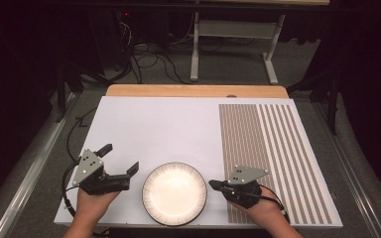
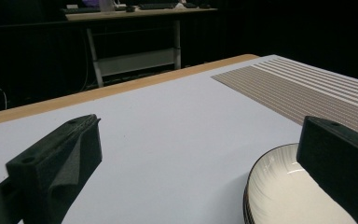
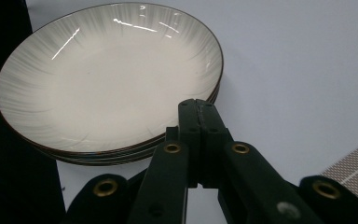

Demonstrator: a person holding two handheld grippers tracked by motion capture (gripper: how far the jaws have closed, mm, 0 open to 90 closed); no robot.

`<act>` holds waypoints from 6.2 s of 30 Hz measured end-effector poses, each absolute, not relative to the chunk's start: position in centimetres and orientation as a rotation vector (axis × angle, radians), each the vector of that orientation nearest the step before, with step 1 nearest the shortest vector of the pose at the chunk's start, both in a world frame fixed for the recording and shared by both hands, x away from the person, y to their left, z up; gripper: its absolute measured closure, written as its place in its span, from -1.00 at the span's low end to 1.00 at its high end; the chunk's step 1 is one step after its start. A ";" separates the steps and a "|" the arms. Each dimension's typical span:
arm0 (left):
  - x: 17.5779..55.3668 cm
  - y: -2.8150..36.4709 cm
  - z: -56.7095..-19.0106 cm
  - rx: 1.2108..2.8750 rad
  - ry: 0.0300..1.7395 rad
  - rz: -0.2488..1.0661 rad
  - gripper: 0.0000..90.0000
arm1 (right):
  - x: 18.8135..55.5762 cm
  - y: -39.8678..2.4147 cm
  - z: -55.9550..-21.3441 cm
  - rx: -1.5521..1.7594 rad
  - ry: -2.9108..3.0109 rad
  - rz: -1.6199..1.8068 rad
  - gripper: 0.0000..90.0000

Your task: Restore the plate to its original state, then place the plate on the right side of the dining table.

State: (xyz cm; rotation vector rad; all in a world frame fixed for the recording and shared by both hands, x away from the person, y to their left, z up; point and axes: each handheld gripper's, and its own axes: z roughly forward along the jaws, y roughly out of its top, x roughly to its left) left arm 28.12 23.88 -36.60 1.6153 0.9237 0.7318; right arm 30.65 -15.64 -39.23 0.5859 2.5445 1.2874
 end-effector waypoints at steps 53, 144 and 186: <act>28.9 22.6 -37.0 1.650 0.885 0.690 -1.00 | 30.3 -21.0 -36.8 0.862 2.069 1.420 -0.62; 28.5 22.9 -36.5 1.637 0.883 0.713 -1.00 | 29.8 -13.3 -39.5 0.552 2.676 1.156 1.00; 28.6 23.8 -36.5 1.611 0.910 0.690 -1.00 | 29.6 -10.0 -40.6 0.496 2.743 1.144 1.00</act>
